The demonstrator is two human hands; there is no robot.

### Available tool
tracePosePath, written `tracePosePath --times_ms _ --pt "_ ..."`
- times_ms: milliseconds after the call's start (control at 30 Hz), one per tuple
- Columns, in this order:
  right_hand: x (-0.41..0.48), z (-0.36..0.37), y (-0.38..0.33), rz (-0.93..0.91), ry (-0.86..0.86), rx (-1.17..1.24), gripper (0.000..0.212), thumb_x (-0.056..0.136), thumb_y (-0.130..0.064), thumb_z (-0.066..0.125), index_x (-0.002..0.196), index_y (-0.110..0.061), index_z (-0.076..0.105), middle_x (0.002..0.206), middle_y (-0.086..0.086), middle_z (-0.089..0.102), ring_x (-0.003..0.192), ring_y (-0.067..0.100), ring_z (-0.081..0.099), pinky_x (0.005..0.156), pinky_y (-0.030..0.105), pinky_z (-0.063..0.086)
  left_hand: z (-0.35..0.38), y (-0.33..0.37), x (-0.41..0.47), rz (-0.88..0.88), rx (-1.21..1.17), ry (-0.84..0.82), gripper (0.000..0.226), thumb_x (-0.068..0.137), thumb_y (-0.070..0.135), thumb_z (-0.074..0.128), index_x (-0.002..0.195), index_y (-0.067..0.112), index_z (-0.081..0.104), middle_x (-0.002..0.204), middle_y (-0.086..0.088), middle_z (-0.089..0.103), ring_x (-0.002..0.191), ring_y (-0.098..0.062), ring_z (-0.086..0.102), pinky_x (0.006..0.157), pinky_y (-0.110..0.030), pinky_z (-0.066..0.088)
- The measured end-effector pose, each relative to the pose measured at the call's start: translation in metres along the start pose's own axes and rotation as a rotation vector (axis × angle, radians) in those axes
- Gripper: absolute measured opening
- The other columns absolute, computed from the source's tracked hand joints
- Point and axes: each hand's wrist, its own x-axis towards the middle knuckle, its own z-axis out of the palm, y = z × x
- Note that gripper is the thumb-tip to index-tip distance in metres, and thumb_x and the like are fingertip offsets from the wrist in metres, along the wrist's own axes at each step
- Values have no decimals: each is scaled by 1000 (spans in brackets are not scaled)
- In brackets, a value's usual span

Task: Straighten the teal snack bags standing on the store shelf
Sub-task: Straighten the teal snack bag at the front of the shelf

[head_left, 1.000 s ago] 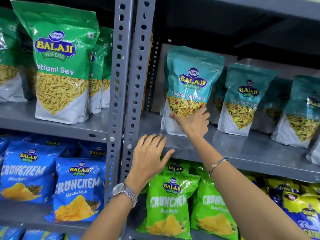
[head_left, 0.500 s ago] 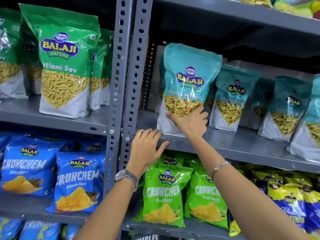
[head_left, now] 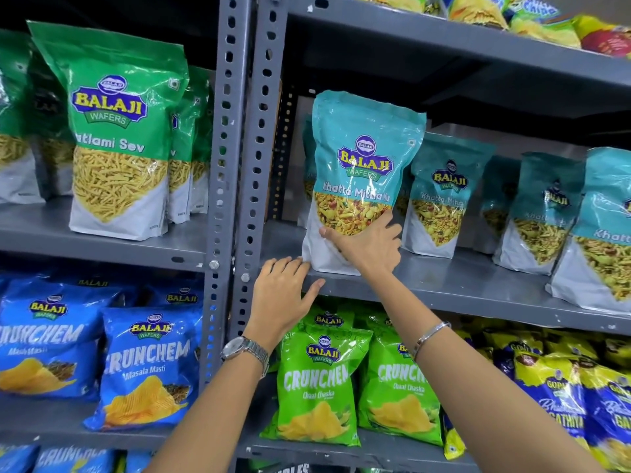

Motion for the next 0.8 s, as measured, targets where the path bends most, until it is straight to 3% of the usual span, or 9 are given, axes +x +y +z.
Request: tracePosePath --times_ms 433,800 --pt "-5 2 1 1 42 10 128 51 -73 73 146 -10 14 135 17 38 124 37 42 90 46 44 1 0 1 1 0 20 38 84 36 67 103 4 69 104 -13 72 99 -29 65 90 -44 47" --pt "-11 3 3 -27 72 -12 129 53 -78 68 147 -8 14 132 15 40 120 36 45 86 44 46 3 -1 -1 12 11 33 45 87 41 51 105 3 67 105 -13 71 100 -29 64 90 -43 45"
